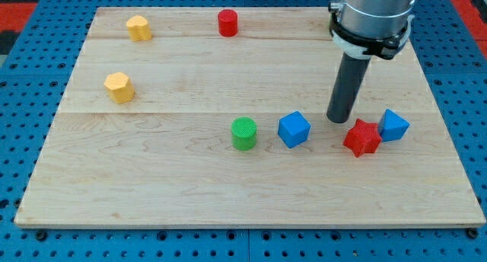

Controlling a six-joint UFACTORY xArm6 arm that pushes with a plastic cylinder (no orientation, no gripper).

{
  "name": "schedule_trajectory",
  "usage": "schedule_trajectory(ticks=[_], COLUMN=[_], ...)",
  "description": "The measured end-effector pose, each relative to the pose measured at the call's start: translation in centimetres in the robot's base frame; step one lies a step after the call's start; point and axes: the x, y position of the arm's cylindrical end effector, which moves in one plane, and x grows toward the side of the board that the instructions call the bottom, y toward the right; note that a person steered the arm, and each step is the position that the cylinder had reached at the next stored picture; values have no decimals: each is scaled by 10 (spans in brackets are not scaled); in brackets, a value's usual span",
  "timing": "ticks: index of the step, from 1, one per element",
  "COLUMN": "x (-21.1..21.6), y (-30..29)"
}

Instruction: Slide the red star to the bottom side of the blue triangle

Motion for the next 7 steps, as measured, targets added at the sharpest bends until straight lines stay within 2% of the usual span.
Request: schedule_trajectory(ticks=[2, 3, 4, 5, 6, 7], x=[59, 56, 54, 34, 20, 8], y=[32, 29, 59, 110, 119, 19])
